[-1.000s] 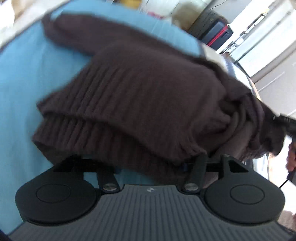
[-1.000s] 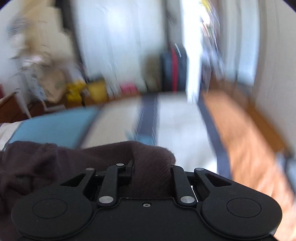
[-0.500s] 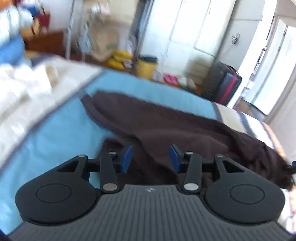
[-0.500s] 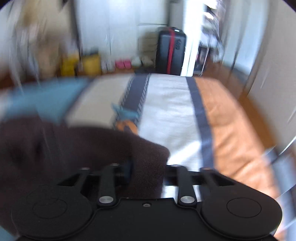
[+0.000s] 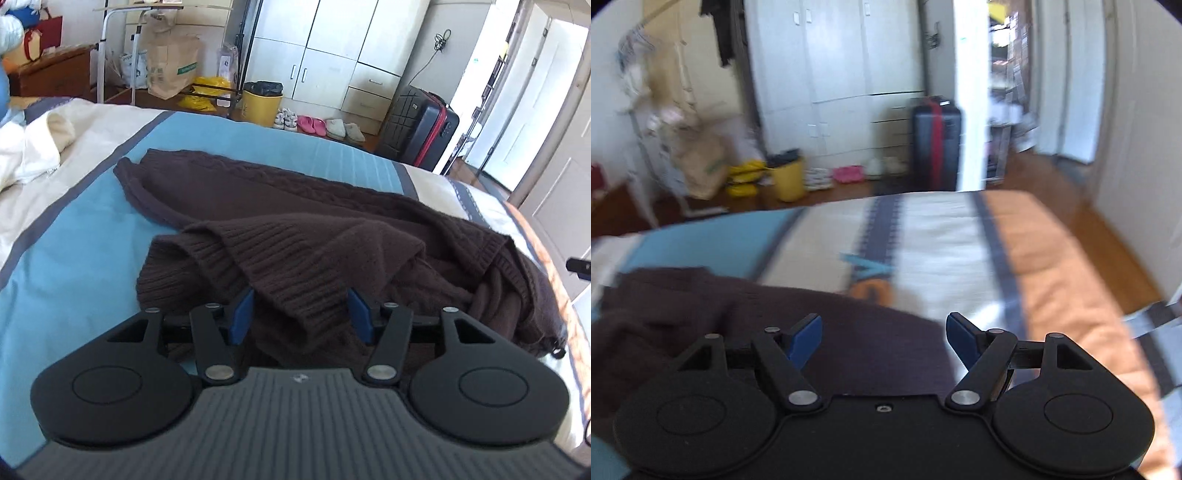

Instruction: Fold clothes

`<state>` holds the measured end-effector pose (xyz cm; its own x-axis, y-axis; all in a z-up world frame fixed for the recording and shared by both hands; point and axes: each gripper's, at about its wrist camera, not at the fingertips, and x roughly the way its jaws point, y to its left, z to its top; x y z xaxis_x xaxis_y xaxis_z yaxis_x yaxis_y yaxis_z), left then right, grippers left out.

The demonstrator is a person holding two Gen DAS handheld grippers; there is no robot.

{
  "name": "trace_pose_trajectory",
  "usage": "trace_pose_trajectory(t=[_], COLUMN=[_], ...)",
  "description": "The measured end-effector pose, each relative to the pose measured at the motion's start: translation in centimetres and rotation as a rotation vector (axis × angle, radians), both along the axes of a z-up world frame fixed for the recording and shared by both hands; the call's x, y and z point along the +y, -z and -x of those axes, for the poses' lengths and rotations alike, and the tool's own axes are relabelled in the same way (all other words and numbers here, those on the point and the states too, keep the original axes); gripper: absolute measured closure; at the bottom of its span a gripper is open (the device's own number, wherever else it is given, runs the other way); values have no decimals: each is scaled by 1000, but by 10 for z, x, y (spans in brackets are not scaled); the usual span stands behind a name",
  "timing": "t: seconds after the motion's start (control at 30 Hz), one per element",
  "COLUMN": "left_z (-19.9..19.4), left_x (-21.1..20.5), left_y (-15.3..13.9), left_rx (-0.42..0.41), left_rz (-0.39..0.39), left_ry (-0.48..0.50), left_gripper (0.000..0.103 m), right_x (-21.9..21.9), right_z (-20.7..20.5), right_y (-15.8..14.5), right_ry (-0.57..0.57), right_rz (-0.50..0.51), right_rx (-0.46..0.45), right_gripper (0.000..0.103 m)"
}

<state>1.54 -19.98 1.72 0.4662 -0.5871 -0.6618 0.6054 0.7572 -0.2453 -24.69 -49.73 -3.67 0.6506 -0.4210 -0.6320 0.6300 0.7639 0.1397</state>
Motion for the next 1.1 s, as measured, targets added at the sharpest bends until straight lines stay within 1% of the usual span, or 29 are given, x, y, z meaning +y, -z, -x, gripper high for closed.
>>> trace_pose_trajectory(t=[0.03,0.13,0.17,0.23,0.3,0.4,0.57,0.67,0.7,0.73,0.77,0.8,0.83,0.9,0.93,1.0,1.1], left_z=[0,-2,-4,-8,-7,-6,-16,-24,-25,-26,-26,-26,-27,-28,-28,-27,-23], left_x=[0,2,2,1,-1,-3,-15,-24,-27,-29,-30,-30,-30,-30,-30,-31,-31], left_y=[0,0,2,6,8,7,12,20,22,24,25,25,25,24,24,23,20], left_rx=[-3,7,17,36,38,11,-47,-84,-97,-111,-120,-119,-116,-106,-107,-116,-149], left_rz=[1,17,22,13,5,2,-11,-28,-38,-44,-48,-47,-46,-38,-39,-43,-44], left_ry=[-4,-15,-19,-30,-34,-27,-31,-28,-24,-19,-17,-18,-20,-24,-26,-29,-45], left_gripper=[48,46,45,45,45,45,42,42,41,41,40,39,38,37,37,37,37], right_x=[5,26,32,42,45,47,53,46,42,38,32,25,20,11,10,10,-3], right_z=[-7,-23,-27,-31,-35,-41,-65,-84,-89,-94,-94,-94,-91,-84,-83,-83,-85], right_y=[2,9,9,9,9,14,27,45,53,62,62,61,56,42,37,26,8], right_ry=[-39,-143,-163,-192,-211,-258,-307,-303,-280,-254,-230,-206,-185,-144,-133,-108,-34], right_rz=[-11,51,80,106,90,61,124,173,187,200,190,177,157,116,143,223,241], right_rx=[0,60,82,104,96,81,133,128,157,189,178,161,128,59,38,33,-24], right_gripper=[25,25,25,25,25,25,24,25,26,42,54,72,83,87,88,89,89])
